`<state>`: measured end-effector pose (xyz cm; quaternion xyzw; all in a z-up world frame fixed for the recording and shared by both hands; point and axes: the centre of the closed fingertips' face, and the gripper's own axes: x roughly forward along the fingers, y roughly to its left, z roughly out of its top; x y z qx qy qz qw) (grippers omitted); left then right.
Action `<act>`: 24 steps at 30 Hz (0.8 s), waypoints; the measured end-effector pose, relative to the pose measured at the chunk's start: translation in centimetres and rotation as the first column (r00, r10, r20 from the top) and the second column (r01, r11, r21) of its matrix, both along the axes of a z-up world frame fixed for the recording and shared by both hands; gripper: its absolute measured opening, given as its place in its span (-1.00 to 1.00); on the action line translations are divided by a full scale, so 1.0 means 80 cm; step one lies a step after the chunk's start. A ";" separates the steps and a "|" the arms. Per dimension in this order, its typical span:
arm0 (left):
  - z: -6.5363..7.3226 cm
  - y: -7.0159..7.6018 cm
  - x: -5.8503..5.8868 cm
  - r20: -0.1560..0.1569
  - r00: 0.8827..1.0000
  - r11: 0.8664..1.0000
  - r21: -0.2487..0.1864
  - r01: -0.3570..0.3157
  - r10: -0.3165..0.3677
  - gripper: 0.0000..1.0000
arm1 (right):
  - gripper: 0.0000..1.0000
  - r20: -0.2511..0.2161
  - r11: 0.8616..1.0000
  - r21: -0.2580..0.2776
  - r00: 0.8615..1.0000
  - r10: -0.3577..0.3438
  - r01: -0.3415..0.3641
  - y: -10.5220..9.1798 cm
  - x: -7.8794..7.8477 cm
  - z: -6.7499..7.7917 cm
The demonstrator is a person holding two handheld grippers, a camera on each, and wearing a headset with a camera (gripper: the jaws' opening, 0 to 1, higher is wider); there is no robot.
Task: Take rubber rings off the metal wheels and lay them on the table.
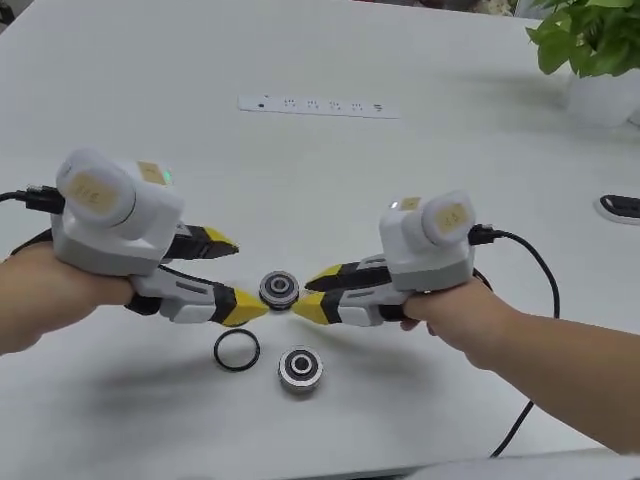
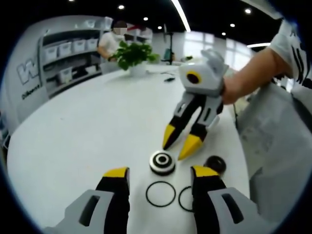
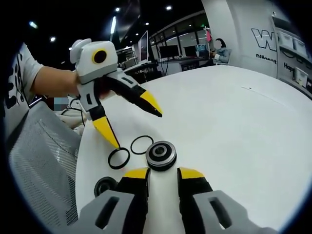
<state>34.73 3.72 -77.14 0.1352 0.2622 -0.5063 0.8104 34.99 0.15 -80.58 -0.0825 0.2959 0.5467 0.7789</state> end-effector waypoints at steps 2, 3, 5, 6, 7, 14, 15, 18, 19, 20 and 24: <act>-0.001 -0.002 0.001 -0.002 1.000 1.000 -0.002 -0.001 0.001 -0.02 | -0.63 0.001 1.000 0.001 1.000 0.001 -0.001 0.001 0.000 0.000; -0.002 -0.003 0.001 -0.002 1.000 1.000 -0.002 -0.001 0.001 -0.04 | -0.64 0.002 1.000 0.003 1.000 0.002 -0.002 0.001 0.001 0.000; -0.003 -0.005 0.001 -0.002 1.000 1.000 -0.001 0.002 -0.002 -0.09 | -0.65 0.004 1.000 0.005 1.000 0.003 -0.003 0.002 0.001 0.000; -0.004 -0.006 0.001 -0.002 1.000 1.000 0.000 0.002 -0.002 -0.12 | -0.65 0.004 1.000 0.005 1.000 0.004 -0.004 0.003 0.001 0.000; -0.005 -0.007 0.001 -0.003 1.000 1.000 0.002 0.003 -0.003 -0.14 | -0.65 0.004 1.000 0.005 1.000 0.006 -0.006 0.003 0.001 0.000; -0.010 -0.013 0.002 -0.010 1.000 1.000 0.002 0.006 -0.006 -0.21 | -0.69 0.008 1.000 0.003 1.000 0.012 -0.012 0.005 0.000 -0.002; -0.011 -0.014 0.002 -0.010 1.000 1.000 0.002 0.006 -0.006 -0.22 | -0.69 0.008 1.000 0.003 1.000 0.013 -0.013 0.006 0.000 -0.002; -0.012 -0.017 0.003 -0.011 1.000 1.000 0.000 0.005 -0.005 -0.26 | -0.70 0.007 1.000 0.004 1.000 0.014 -0.014 0.006 0.000 -0.003; -0.012 -0.017 0.003 -0.011 1.000 1.000 0.000 0.005 -0.005 -0.28 | -0.71 0.007 1.000 0.004 1.000 0.014 -0.014 0.006 0.000 -0.003; -0.012 -0.018 0.004 -0.011 1.000 1.000 0.000 0.003 -0.003 -0.30 | -0.71 0.006 1.000 0.003 1.000 0.015 -0.015 0.006 -0.001 -0.004; -0.014 -0.021 0.005 -0.010 1.000 1.000 -0.001 0.003 -0.003 -0.39 | -0.72 0.007 1.000 0.004 1.000 0.014 -0.014 0.007 -0.001 -0.005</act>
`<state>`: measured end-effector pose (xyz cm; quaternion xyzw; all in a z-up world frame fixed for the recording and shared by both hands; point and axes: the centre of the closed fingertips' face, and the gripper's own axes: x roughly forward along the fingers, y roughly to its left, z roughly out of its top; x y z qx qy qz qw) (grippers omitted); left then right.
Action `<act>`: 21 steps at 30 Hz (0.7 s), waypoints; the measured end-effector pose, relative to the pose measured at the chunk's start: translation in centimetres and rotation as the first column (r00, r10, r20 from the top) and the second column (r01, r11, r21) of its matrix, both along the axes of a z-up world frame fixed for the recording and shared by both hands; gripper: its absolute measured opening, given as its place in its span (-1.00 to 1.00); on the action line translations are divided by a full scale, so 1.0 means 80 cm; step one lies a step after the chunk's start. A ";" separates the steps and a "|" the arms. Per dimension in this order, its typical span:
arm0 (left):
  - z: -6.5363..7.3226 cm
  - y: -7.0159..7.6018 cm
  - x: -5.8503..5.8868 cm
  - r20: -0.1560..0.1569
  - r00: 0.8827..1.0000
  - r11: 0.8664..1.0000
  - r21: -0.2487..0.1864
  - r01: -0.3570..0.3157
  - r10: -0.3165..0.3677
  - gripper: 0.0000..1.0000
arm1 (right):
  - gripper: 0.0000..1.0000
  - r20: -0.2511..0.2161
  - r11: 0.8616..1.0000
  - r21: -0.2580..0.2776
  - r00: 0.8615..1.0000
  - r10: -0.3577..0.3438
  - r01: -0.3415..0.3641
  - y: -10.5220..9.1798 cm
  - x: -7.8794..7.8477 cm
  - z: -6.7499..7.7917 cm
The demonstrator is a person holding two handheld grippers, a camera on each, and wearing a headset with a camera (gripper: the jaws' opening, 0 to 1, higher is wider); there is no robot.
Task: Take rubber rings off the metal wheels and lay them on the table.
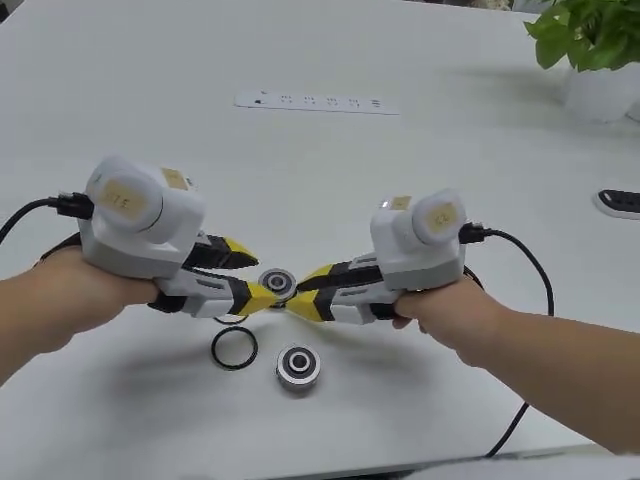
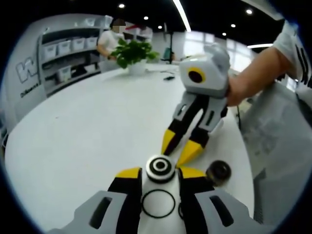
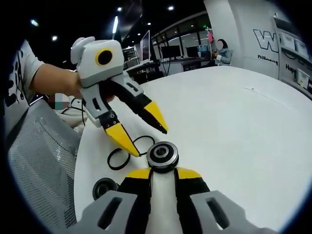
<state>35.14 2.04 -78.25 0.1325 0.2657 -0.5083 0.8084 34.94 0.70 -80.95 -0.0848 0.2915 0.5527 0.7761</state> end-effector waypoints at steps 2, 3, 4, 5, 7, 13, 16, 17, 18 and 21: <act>-0.001 -0.001 0.000 0.001 1.000 1.000 0.003 0.001 -0.001 -0.43 | -0.72 0.000 1.000 0.001 1.000 0.000 0.000 0.000 0.000 0.000; -0.002 -0.002 0.000 0.001 1.000 1.000 0.004 0.002 -0.002 -0.44 | -0.72 0.000 1.000 0.001 1.000 0.000 0.000 0.000 0.000 0.000; -0.002 -0.003 0.000 0.003 1.000 1.000 0.006 0.004 -0.004 -0.46 | -0.72 0.000 1.000 0.002 1.000 0.000 0.000 0.000 0.000 0.000; -0.002 -0.003 0.000 0.003 1.000 1.000 0.006 0.005 -0.005 -0.47 | -0.72 0.000 1.000 0.002 1.000 0.000 0.000 0.001 0.000 0.000; -0.003 -0.004 0.000 0.005 1.000 1.000 0.008 0.007 -0.007 -0.50 | -0.73 0.000 1.000 0.002 1.000 0.001 -0.001 0.001 0.000 0.000; -0.007 -0.008 -0.001 0.007 1.000 1.000 0.020 0.021 -0.021 -0.56 | -0.74 -0.001 1.000 0.004 1.000 -0.001 0.001 0.000 0.000 0.000; -0.007 -0.010 -0.001 0.009 1.000 1.000 0.020 0.024 -0.025 -0.60 | -0.74 -0.001 1.000 0.004 1.000 -0.001 0.001 0.000 0.000 0.000; -0.007 -0.011 -0.001 0.012 1.000 0.999 0.021 0.026 -0.026 -0.63 | -0.75 -0.001 1.000 0.004 1.000 -0.001 0.001 0.000 0.000 0.000; -0.007 -0.011 -0.001 0.014 1.000 0.999 0.022 0.026 -0.027 -0.65 | -0.75 -0.001 1.000 0.004 1.000 -0.002 0.002 0.000 0.000 0.000; -0.008 -0.011 -0.001 0.022 0.999 0.999 0.028 0.026 -0.026 -0.67 | -0.76 -0.003 1.000 0.006 1.000 -0.005 0.005 0.000 0.000 0.000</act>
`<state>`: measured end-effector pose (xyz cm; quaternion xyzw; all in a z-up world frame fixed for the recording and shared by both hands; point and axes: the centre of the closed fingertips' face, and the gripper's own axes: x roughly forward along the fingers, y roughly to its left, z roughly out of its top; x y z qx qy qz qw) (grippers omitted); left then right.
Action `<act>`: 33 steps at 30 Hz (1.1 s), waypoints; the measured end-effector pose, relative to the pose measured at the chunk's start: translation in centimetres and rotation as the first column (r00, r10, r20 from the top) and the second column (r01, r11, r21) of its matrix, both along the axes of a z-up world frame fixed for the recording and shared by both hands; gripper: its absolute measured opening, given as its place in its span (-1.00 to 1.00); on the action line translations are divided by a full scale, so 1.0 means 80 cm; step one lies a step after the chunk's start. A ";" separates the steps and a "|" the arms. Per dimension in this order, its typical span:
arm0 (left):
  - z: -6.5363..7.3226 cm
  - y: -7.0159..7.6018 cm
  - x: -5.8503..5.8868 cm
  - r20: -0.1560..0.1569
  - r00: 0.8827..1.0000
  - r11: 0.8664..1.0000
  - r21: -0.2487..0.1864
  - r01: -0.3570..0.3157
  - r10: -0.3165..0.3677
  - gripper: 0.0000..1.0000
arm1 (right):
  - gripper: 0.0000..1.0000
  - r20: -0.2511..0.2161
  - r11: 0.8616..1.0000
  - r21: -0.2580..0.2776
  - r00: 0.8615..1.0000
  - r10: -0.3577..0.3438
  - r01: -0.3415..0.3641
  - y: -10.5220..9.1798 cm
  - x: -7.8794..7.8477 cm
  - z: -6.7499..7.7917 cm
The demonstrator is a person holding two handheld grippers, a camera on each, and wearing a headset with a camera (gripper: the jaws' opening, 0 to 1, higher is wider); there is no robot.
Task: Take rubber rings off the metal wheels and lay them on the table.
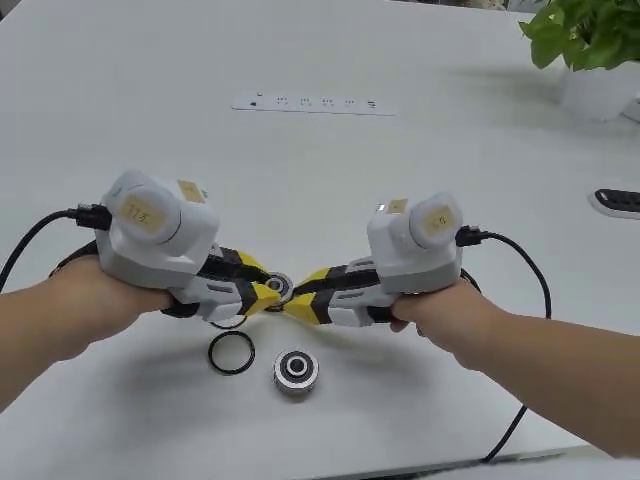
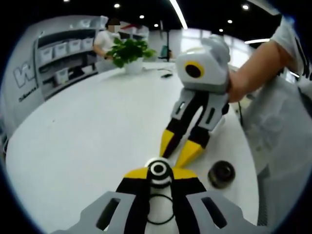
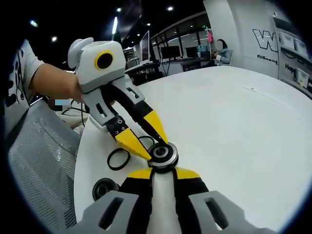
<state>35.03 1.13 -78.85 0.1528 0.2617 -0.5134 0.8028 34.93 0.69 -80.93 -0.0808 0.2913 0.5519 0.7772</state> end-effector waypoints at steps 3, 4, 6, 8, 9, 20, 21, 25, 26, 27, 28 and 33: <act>0.000 0.000 0.000 0.002 1.000 1.000 0.002 0.000 0.000 -0.67 | -0.77 -0.001 1.000 0.003 1.000 -0.006 0.006 0.000 0.001 0.000; 0.000 0.001 0.001 0.003 1.000 1.000 0.003 -0.002 0.002 -0.69 | -0.77 -0.002 1.000 0.003 1.000 -0.007 0.007 0.000 0.001 0.000; 0.000 0.001 0.002 0.004 1.000 1.000 0.005 -0.007 0.007 -0.71 | -0.78 -0.002 1.000 0.003 1.000 -0.010 0.010 -0.001 0.001 0.000; 0.000 0.000 0.002 0.009 1.000 1.000 0.008 -0.009 0.009 -0.71 | -0.79 -0.002 1.000 0.004 1.000 -0.014 0.014 -0.002 0.002 0.000; 0.000 0.000 0.002 0.014 1.000 1.000 0.010 -0.010 0.010 -0.71 | -0.80 -0.002 1.000 0.004 1.000 -0.016 0.016 -0.002 0.002 0.000; -0.002 -0.001 0.004 0.022 1.000 1.000 0.016 -0.012 0.012 -0.73 | -0.95 -0.023 0.999 0.014 0.999 -0.035 0.035 -0.005 0.001 -0.001; -0.002 -0.001 0.004 0.028 1.000 1.000 0.020 -0.008 0.008 -0.73 | -0.97 -0.024 0.999 0.015 0.999 -0.040 0.040 -0.005 0.002 -0.001; -0.003 -0.001 0.005 0.047 0.999 0.999 0.035 -0.001 -0.001 -0.74 | -1.00 -0.049 0.997 0.024 0.996 -0.068 0.070 -0.005 0.004 -0.001; -0.002 -0.001 0.005 0.051 0.999 0.999 0.037 0.000 -0.002 -0.74 | -1.00 -0.074 0.995 0.037 0.993 -0.087 0.090 -0.006 0.004 -0.001; -0.002 -0.001 0.005 0.051 0.999 0.999 0.037 0.000 -0.002 -0.74 | -1.00 -0.089 0.994 0.046 0.991 -0.098 0.103 -0.006 0.005 -0.001; -0.002 -0.001 0.005 0.051 0.999 0.999 0.037 -0.002 0.000 -0.74 | -1.00 -0.105 0.991 0.058 0.988 -0.111 0.118 -0.007 0.005 -0.001; -0.002 -0.002 0.004 0.057 0.998 0.999 0.045 -0.003 0.001 -0.74 | -1.00 -0.155 0.984 0.086 0.977 -0.143 0.158 -0.010 0.007 0.000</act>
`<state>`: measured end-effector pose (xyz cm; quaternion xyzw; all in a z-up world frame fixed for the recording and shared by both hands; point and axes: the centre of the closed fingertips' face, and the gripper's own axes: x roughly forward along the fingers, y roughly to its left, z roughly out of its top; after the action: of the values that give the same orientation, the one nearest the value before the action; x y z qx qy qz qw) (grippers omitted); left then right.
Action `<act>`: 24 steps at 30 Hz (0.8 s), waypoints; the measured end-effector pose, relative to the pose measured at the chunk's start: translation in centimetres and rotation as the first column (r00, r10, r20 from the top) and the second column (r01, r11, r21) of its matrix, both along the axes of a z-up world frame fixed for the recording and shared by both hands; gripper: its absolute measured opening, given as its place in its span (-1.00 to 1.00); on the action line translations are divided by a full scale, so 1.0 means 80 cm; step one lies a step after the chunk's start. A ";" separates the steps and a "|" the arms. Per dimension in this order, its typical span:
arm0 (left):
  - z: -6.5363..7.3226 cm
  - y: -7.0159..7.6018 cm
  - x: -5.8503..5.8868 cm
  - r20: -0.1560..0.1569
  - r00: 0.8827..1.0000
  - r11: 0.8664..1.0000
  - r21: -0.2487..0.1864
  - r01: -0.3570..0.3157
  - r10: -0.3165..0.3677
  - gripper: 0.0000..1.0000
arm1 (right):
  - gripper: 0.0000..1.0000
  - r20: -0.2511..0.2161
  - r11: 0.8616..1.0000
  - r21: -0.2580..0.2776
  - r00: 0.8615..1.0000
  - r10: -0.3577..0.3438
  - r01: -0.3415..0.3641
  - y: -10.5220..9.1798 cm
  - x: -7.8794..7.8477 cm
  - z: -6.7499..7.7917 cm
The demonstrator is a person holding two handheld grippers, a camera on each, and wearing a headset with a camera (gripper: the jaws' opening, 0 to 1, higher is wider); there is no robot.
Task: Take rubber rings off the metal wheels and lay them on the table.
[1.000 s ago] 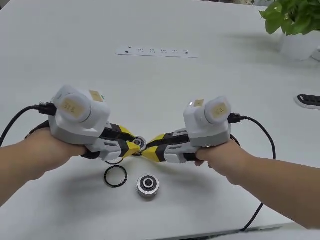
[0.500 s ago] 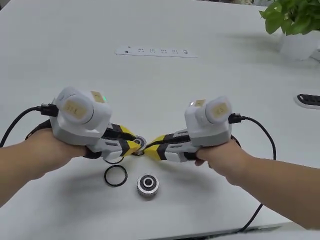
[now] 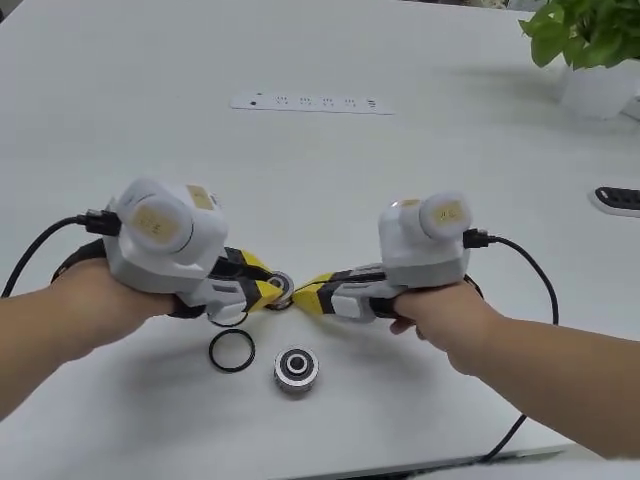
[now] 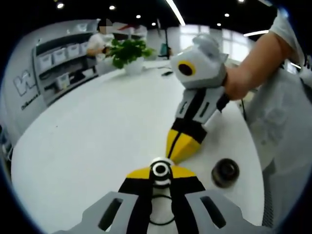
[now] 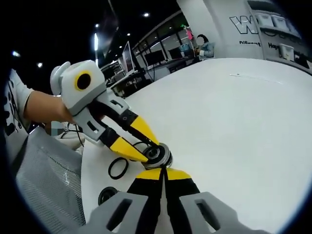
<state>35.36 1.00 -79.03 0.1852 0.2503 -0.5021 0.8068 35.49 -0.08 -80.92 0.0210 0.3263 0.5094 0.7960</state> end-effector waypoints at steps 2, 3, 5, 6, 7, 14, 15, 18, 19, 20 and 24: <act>0.000 0.000 0.000 0.001 1.000 1.000 -0.001 -0.002 0.002 -0.74 | -1.00 -0.023 0.999 0.022 0.999 -0.024 0.025 -0.002 0.002 0.001; 0.000 0.000 0.000 0.001 1.000 1.000 -0.001 -0.003 0.003 -0.74 | -1.00 -0.031 0.999 0.031 0.999 -0.034 0.035 -0.003 0.003 0.002; 0.000 0.000 0.001 0.000 1.000 1.000 0.000 -0.005 0.005 -0.75 | -1.00 -0.045 0.997 0.056 0.998 -0.054 0.057 -0.005 0.006 0.006; 0.000 0.000 0.001 0.001 1.000 1.000 0.001 -0.005 0.005 -0.75 | -1.00 -0.059 0.995 0.070 0.996 -0.068 0.073 -0.006 0.008 0.008; 0.000 0.000 0.001 0.000 1.000 1.000 0.001 -0.006 0.006 -0.75 | -1.00 -0.061 0.995 0.071 0.996 -0.071 0.075 -0.006 0.008 0.008; 0.000 -0.001 0.002 0.001 1.000 1.000 0.007 -0.010 0.010 -0.76 | -1.00 -0.080 0.989 0.105 0.992 -0.094 0.102 -0.004 0.013 0.015; 0.000 -0.001 0.002 0.001 1.000 1.000 0.009 -0.011 0.011 -0.76 | -1.00 -0.079 0.989 0.105 0.992 -0.094 0.102 -0.004 0.012 0.015; 0.000 -0.002 0.003 0.004 1.000 1.000 0.019 -0.014 0.014 -0.76 | -1.00 -0.081 0.988 0.109 0.992 -0.099 0.108 -0.004 0.012 0.016; 0.000 -0.003 0.003 0.005 1.000 1.000 0.021 -0.017 0.017 -0.76 | -1.00 -0.089 0.987 0.120 0.991 -0.099 0.109 -0.002 0.012 0.019; 0.000 -0.003 0.003 0.006 1.000 1.000 0.023 -0.018 0.018 -0.76 | -1.00 -0.090 0.987 0.115 0.991 -0.102 0.112 -0.003 0.012 0.018; -0.001 -0.003 0.003 0.006 1.000 0.999 0.029 -0.026 0.026 -0.76 | -1.00 -0.101 0.986 0.114 0.989 -0.109 0.121 -0.002 0.012 0.019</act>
<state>35.60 0.78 -79.07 0.1950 0.2576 -0.4874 0.8112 36.44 -0.25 -79.37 0.1114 0.3305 0.4797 0.8052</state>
